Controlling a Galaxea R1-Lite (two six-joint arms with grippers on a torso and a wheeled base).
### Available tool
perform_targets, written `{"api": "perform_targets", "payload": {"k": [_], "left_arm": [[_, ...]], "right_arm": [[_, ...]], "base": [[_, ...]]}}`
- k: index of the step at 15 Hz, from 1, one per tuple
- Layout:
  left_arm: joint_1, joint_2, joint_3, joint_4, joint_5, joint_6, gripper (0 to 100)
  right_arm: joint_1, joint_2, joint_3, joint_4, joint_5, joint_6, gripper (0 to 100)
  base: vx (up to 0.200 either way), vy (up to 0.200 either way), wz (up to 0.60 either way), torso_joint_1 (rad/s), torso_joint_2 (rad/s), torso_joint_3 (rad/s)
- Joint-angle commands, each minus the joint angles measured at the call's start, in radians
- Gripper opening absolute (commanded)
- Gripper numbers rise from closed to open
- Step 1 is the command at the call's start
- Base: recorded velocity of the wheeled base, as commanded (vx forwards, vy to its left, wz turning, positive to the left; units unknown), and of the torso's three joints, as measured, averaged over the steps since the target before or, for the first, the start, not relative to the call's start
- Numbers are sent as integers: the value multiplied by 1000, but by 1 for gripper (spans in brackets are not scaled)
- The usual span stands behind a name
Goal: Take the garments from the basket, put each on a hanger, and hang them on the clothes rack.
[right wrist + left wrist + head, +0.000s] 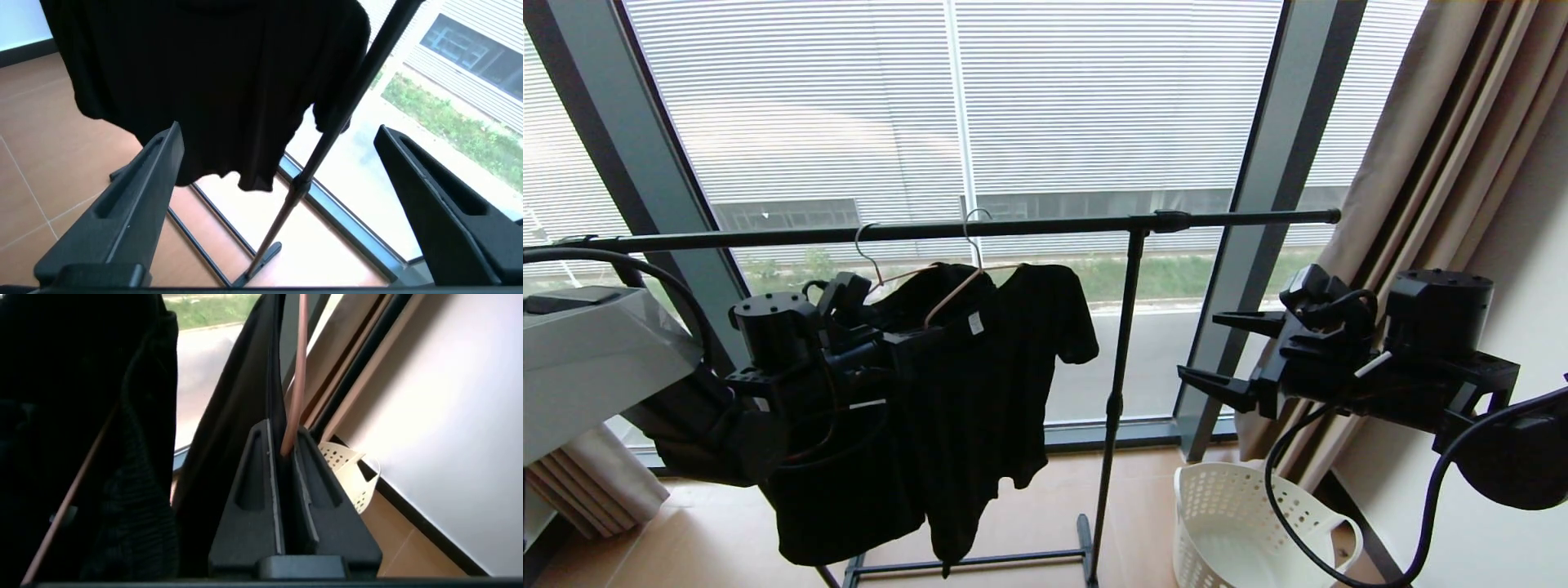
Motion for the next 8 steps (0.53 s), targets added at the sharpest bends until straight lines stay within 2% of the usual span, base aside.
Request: {"api": "perform_targets", "payload": {"k": [1, 7, 8], "left_arm": [[0, 12, -2, -1, 0, -1, 0], [6, 10, 14, -1, -2, 1, 0], [6, 7, 18, -1, -2, 1, 100]], "right_arm": [[0, 12, 0, 0, 0, -1, 100], [0, 15, 0, 0, 0, -1, 100], [0, 15, 0, 0, 0, -1, 100]], "base": [[0, 0, 0, 0, 0, 0], [0, 0, 0, 0, 0, 0], [0, 0, 0, 0, 0, 0]]}}
